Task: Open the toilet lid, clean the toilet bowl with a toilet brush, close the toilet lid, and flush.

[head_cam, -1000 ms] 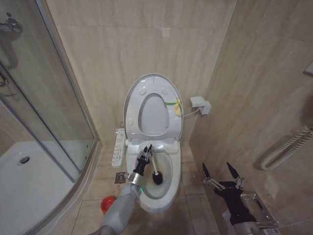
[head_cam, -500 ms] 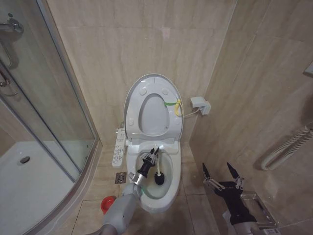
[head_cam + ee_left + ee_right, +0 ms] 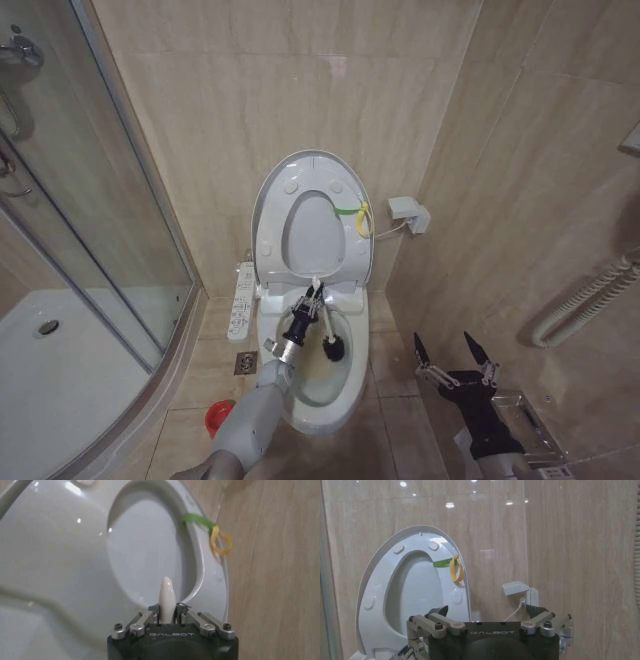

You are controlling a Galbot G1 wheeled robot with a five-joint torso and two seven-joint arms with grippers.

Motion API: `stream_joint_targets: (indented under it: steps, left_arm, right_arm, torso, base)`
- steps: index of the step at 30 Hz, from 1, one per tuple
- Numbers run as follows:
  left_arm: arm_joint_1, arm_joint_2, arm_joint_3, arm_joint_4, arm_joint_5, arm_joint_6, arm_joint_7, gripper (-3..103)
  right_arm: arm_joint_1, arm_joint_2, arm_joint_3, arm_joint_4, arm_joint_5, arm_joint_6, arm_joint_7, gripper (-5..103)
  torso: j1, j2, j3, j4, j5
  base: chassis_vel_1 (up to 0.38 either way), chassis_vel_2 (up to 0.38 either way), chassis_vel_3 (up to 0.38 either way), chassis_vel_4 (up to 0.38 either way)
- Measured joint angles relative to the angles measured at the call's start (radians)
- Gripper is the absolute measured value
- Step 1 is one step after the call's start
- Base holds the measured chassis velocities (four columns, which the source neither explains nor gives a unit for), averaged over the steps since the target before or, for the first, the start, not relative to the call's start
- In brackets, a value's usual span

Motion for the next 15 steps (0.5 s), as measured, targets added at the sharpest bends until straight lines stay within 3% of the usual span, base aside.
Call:
stream_joint_targets:
  steps: [4,5,7,9,12,15]
  left_arm:
    - [0.004,0.0,-0.014,0.035,0.143,-0.001,0.001,21]
    - [0.004,0.0,-0.014,0.035,0.143,-0.001,0.001,21]
    - [0.005,0.0,-0.017,0.039,0.238,-0.003,0.003,21]
    - [0.005,0.002,-0.016,0.033,0.264,-0.003,0.005,21]
    - [0.001,0.002,-0.008,0.017,0.25,-0.003,0.005,21]
    - [-0.006,0.001,0.015,-0.014,0.1,-0.001,0.004,21]
  right_arm:
    - [0.0,0.0,0.0,0.0,0.0,0.0,0.0,100]
    - [0.0,0.0,0.0,0.0,0.0,0.0,0.0,100]
    - [0.0,0.0,0.0,0.0,0.0,0.0,0.0,100]
    - [0.0,0.0,0.0,0.0,0.0,0.0,0.0,100]
    - [0.0,0.0,0.0,0.0,0.0,0.0,0.0,100]
    - [0.0,0.0,0.0,0.0,0.0,0.0,0.0,100]
  torso:
    - [0.0,0.0,0.0,0.0001,0.0]
    - [0.0,0.0,0.0,0.0001,0.0]
    - [0.0,0.0,0.0,0.0,-0.0001]
    - [0.0,0.0,0.0,-0.0001,-0.0001]
    - [0.0,0.0,0.0,0.0001,0.0]
    - [0.0,0.0,0.0,-0.0003,-0.0001]
  base:
    - [0.0,0.0,0.0,0.0]
    - [0.0,0.0,0.0,0.0]
    - [0.0,0.0,0.0,0.0]
    - [0.0,0.0,0.0,0.0]
    - [0.0,0.0,0.0,0.0]
    - [0.0,0.0,0.0,0.0]
